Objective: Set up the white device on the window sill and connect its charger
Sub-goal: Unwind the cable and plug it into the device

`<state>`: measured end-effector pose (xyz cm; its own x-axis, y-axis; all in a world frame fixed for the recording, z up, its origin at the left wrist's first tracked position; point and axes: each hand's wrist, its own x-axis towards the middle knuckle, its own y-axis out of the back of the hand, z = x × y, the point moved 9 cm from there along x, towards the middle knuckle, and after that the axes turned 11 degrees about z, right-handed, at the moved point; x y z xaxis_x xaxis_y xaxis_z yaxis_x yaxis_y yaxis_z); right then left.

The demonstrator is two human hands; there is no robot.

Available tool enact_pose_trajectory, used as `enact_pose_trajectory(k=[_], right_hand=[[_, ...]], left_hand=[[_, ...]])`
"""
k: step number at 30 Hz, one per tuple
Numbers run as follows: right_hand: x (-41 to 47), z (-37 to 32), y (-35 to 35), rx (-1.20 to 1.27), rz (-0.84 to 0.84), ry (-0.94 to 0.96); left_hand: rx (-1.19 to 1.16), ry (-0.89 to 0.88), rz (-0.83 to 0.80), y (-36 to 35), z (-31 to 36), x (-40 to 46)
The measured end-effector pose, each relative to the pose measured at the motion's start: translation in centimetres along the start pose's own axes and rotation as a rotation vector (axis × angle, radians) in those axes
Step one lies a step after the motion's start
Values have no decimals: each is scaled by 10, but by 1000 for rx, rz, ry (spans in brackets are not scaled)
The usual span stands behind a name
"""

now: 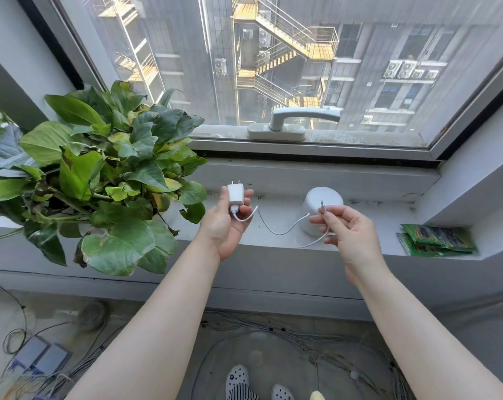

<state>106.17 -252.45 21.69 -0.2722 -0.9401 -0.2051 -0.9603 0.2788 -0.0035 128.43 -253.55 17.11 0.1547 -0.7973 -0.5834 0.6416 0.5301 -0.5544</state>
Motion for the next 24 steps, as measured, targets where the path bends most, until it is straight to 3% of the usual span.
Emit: enact_pose_trajectory(k=[4, 8, 13, 20, 24], right_hand=[[-6, 20, -22, 36, -92, -119], [-10, 34, -44, 65, -122, -210], [-9, 44, -63, 125, -104, -333], [-2, 47, -72, 20, -99, -297], [3, 41, -80, 191, -89, -281]], left_hand=[[88, 24, -145, -27, -13, -16], [275, -20, -164, -34, -18, -19], [231, 37, -194, -33, -21, -20], [273, -52, -117, -24, -7, -12], [295, -207, -61, -26, 9, -5]])
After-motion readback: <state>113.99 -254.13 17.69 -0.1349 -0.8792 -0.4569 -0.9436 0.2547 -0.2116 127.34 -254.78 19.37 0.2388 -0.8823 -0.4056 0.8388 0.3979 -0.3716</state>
